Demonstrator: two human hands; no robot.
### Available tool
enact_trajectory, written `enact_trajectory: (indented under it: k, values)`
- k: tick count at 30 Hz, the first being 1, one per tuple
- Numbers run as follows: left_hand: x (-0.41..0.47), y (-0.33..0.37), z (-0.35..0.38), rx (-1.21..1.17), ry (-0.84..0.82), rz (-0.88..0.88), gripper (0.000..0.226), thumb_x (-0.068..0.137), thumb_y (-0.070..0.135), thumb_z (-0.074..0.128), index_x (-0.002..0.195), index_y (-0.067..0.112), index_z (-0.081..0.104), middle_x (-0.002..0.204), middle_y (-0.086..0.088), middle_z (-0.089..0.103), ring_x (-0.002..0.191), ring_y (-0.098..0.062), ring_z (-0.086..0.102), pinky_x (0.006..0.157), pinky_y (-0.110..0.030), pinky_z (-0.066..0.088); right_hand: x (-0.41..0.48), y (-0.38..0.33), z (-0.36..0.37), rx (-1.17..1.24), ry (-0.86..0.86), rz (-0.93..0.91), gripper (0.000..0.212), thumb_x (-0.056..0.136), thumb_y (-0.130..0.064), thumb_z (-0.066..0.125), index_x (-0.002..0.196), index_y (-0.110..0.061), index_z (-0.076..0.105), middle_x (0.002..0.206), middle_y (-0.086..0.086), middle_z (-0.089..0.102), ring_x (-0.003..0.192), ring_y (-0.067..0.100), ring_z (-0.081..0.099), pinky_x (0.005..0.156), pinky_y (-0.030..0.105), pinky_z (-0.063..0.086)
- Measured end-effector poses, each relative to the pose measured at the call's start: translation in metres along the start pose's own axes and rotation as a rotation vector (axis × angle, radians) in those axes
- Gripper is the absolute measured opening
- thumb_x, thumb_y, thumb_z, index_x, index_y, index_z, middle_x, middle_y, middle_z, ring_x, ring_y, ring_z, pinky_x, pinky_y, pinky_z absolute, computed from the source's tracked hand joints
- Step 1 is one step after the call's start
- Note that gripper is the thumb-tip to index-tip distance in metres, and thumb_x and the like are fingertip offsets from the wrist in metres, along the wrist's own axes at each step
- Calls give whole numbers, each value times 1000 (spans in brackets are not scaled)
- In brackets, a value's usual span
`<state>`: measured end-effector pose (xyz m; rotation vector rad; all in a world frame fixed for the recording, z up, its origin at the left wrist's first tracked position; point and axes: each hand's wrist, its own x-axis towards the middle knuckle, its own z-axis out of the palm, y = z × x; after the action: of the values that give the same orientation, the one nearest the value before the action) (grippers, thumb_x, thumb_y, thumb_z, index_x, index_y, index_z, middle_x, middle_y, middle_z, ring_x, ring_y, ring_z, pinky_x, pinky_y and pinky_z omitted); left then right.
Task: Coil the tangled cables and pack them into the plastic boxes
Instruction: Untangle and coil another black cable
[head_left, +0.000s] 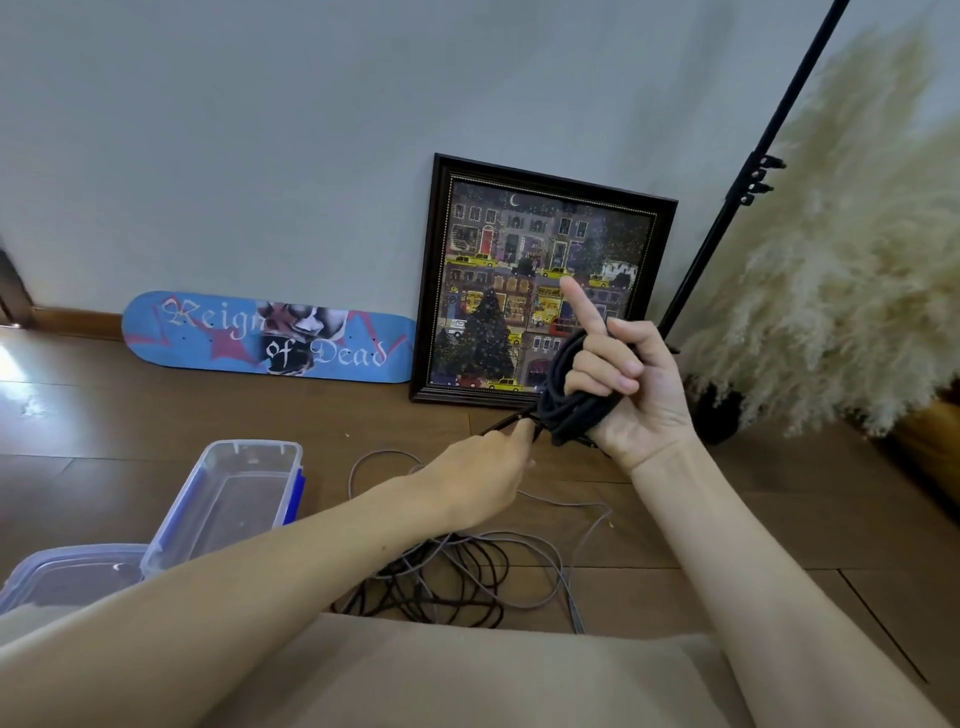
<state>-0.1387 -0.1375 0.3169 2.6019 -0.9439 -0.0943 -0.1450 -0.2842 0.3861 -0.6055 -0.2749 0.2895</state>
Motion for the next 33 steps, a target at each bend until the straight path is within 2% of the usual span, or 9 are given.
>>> enact_trajectory:
  k: [5, 12, 15, 20, 24, 26, 29, 31, 33]
  values:
    - [1, 7, -1, -23, 31, 27, 38, 100, 17, 41, 137, 11, 35, 74, -1, 54, 54, -13, 42, 58, -30, 34, 3, 4, 4, -292, 258, -74, 59, 84, -11, 46, 143, -18, 43, 46, -5, 46, 39, 6, 39, 44, 17, 35]
    - [0, -3, -11, -168, 11, 13, 19, 97, 22, 46, 114, 19, 55, 89, -11, 63, 78, -30, 60, 75, -42, 51, 8, 15, 9, -524, 377, -47, 54, 97, -7, 42, 149, -21, 33, 47, 7, 56, 40, 14, 51, 43, 21, 42]
    - [-1, -4, -10, -181, -47, 27, 24, 97, 24, 46, 118, 21, 55, 94, -12, 65, 81, -31, 61, 79, -43, 52, 11, 20, 10, -562, 417, -77, 59, 97, -7, 43, 152, -20, 25, 49, 9, 58, 41, 16, 54, 43, 21, 42]
    - [-2, 1, -17, -291, -67, -4, 24, 95, 16, 51, 119, 16, 57, 73, 0, 66, 55, -9, 62, 66, -26, 54, 14, 22, 4, -790, 439, -108, 72, 96, -2, 42, 155, -21, 5, 51, 11, 62, 42, 18, 58, 48, 27, 45]
    - [-1, -1, -23, -359, -148, -80, 6, 90, 16, 59, 86, 14, 63, 62, -1, 64, 49, -5, 58, 60, -18, 50, 13, 23, -3, -1140, 455, -61, 84, 91, 2, 42, 154, -22, -8, 56, 13, 66, 46, 24, 62, 46, 26, 49]
    - [-1, -3, -26, -280, -86, -56, 10, 90, 24, 61, 83, 17, 65, 68, -1, 66, 55, -5, 61, 58, -15, 47, 12, 23, -2, -1304, 491, -18, 80, 89, 1, 44, 154, -12, -1, 58, 14, 67, 51, 28, 63, 50, 30, 53]
    - [2, -6, -30, -191, 43, 10, 17, 89, 27, 63, 96, 16, 73, 83, -1, 68, 82, -17, 65, 79, -29, 51, 16, 27, -4, -1560, 530, 106, 62, 87, -6, 52, 145, 4, 32, 54, 5, 62, 48, 18, 54, 53, 33, 50]
    - [1, -8, -31, -136, 109, 65, 13, 85, 27, 66, 91, 18, 75, 76, 0, 67, 75, -18, 63, 73, -36, 51, 17, 32, -5, -1641, 492, 186, 66, 87, -11, 56, 148, -15, 32, 65, 0, 62, 48, 15, 43, 49, 27, 36]
    - [0, -14, -34, -117, 164, 95, 11, 79, 28, 72, 75, 18, 74, 65, -1, 64, 61, -15, 57, 60, -34, 48, 17, 33, -7, -1594, 455, 314, 41, 89, -12, 56, 129, -4, 54, 90, 18, 68, 55, 20, 51, 48, 25, 39]
